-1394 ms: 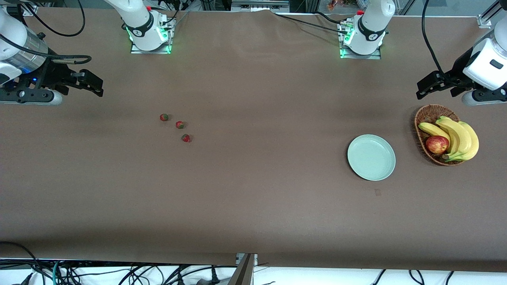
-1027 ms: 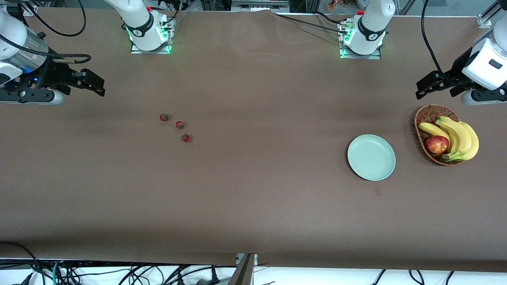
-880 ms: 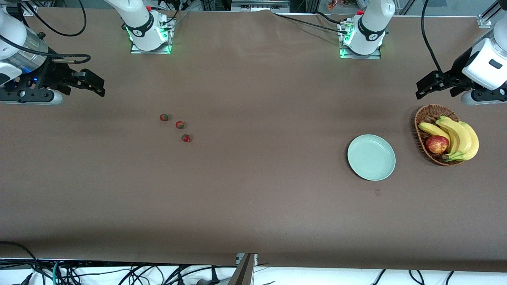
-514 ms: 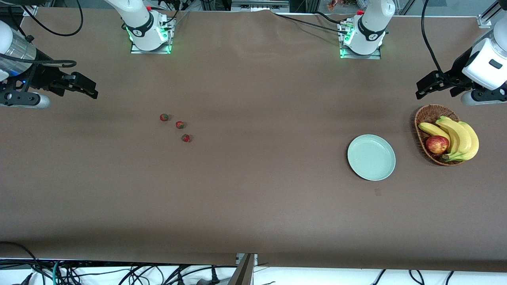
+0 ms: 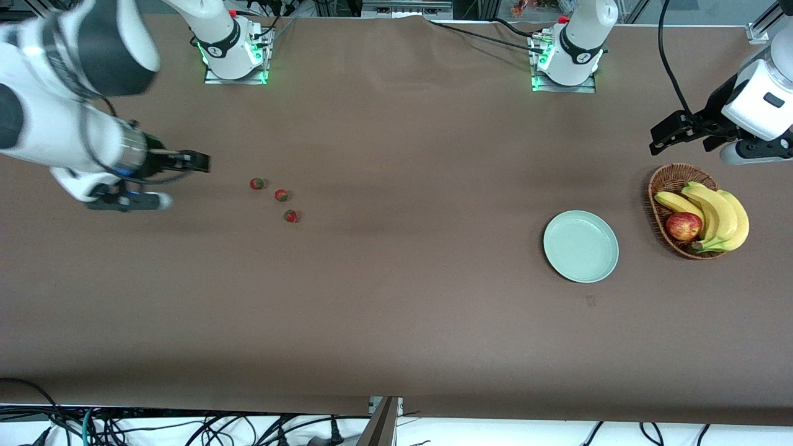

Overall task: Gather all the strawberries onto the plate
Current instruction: 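Reach the right gripper down and grasp the first strawberry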

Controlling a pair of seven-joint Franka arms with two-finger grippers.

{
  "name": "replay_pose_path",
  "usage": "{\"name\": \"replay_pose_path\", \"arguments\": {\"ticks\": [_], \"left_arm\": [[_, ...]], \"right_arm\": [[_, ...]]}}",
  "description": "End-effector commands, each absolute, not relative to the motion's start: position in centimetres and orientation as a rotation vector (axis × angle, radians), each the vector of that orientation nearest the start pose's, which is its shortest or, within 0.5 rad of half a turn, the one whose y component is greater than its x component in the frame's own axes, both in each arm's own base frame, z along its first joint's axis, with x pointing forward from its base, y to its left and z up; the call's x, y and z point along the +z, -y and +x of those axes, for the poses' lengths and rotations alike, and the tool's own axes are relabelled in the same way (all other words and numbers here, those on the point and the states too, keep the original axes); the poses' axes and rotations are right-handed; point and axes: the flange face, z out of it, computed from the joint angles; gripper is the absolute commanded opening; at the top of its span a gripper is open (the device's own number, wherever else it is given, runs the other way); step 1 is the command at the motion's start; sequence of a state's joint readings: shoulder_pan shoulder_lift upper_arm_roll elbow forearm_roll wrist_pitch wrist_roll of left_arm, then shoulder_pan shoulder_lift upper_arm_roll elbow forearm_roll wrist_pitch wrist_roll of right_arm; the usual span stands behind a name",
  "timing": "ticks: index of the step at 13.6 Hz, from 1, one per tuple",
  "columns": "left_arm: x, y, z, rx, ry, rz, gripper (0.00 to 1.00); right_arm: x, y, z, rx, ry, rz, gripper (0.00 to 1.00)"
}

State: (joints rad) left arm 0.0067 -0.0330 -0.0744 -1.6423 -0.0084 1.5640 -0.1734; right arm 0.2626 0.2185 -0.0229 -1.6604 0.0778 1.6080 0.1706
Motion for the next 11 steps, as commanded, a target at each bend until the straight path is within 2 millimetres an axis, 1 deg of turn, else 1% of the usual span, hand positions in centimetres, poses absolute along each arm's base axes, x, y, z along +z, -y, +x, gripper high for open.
{"name": "replay_pose_path", "arguments": {"ticks": [1,2,3,4,6,7,8,11], "left_arm": [[61.3,3.7,53.8,0.081,0.144,-3.132,1.00],[61.3,3.6,53.7,0.095,0.144,-3.129,1.00],[61.1,3.7,54.1,0.096,0.139,-3.130,1.00],[61.5,3.7,54.0,0.098,0.142,-3.131,1.00],[61.5,3.9,54.0,0.113,0.139,-3.130,1.00],[61.7,3.9,54.0,0.108,0.139,-3.130,1.00],[61.7,3.9,54.0,0.108,0.139,-3.130,1.00],[61.7,3.9,54.0,0.108,0.142,-3.130,1.00]], "right_arm": [[39.6,-19.8,56.3,0.385,0.138,-3.103,1.00],[36.7,-21.4,55.9,0.365,0.138,-3.108,1.00],[34.0,-22.8,55.3,0.344,0.167,-3.110,1.00],[32.3,-23.1,55.2,0.320,0.174,-3.110,1.00],[29.4,-23.5,55.6,0.297,0.213,-3.107,1.00],[27.9,-24.4,55.6,0.273,0.238,-3.100,1.00],[26.4,-24.6,55.8,0.257,0.244,-3.098,0.99],[22.2,-24.6,56.1,0.250,0.264,-3.098,0.99]]}}
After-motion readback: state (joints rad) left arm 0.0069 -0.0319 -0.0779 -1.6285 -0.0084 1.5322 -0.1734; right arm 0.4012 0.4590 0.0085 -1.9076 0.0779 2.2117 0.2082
